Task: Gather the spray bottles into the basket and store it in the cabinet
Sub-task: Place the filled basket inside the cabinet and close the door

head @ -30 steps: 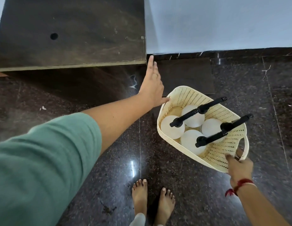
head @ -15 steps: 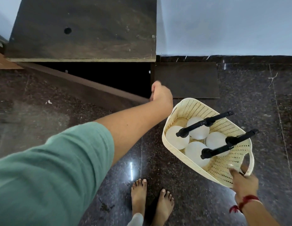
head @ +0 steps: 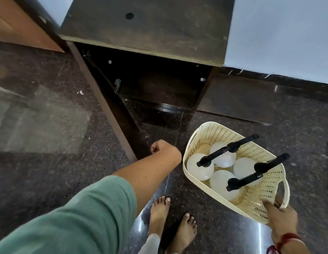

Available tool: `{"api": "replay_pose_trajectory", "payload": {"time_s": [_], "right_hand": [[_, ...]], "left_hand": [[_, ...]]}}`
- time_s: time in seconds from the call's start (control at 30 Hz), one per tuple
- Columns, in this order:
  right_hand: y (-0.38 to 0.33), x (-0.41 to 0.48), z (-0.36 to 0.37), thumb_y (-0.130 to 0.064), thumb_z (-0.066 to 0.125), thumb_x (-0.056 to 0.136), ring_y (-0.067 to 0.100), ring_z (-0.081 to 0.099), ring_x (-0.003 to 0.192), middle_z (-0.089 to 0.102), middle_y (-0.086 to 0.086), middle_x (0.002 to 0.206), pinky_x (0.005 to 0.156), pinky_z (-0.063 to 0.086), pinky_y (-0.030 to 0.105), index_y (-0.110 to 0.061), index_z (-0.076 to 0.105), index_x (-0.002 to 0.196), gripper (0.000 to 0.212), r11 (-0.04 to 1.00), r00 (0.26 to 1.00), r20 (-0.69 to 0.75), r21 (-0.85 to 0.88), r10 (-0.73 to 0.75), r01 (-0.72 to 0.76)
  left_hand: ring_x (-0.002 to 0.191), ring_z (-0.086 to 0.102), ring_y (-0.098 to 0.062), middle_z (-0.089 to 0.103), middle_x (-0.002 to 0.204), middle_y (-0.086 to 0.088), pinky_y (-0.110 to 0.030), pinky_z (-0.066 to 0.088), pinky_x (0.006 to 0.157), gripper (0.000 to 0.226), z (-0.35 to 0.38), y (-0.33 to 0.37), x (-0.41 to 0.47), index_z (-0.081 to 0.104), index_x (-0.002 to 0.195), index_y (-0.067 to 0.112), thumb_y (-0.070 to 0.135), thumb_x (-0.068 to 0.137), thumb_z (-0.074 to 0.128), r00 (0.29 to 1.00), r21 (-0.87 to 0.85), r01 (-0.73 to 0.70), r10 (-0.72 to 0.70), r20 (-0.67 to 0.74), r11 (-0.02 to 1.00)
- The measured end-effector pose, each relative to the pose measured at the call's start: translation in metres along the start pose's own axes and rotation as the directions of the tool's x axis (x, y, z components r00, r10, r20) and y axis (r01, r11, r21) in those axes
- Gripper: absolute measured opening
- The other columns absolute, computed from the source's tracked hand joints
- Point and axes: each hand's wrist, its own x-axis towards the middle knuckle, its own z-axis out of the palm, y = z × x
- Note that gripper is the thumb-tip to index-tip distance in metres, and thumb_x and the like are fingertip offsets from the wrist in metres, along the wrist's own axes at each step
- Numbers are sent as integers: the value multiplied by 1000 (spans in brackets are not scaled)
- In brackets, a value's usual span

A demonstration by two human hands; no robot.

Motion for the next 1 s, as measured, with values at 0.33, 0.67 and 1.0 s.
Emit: {"api": "replay_pose_trajectory", "payload": {"time_s": [0.33, 0.67, 1.0], "right_hand": [[-25, -44, 86, 1, 62, 83, 31, 63, 88, 65, 13, 96, 89, 50, 51, -9, 62, 118, 36, 993, 977, 192, -60, -90, 103], [-51, -69, 165, -2, 62, 82, 29, 65, 90, 68, 15, 100, 88, 52, 48, -13, 65, 114, 33, 962, 940, 281, -131, -196, 240], [-78, -73, 213, -3, 62, 82, 30, 66, 87, 69, 14, 99, 80, 55, 51, -16, 67, 107, 28, 963, 940, 281, -127, -194, 237]], "left_hand": [[138, 35, -19, 43, 143, 1, -52, 25, 109, 38, 162, -20, 23, 41, 137, 22, 30, 104, 25, 909, 92, -370, 340, 242, 924], [148, 5, -28, 7, 159, -17, -36, 2, 120, 48, 257, -46, 35, 9, 150, 6, 16, 104, 19, 979, -532, -204, 169, -116, 822], [139, 26, -31, 25, 152, -15, -39, 24, 113, 45, 257, -66, 78, 24, 146, 9, 16, 102, 27, 982, -620, -172, 88, -165, 765]]}}
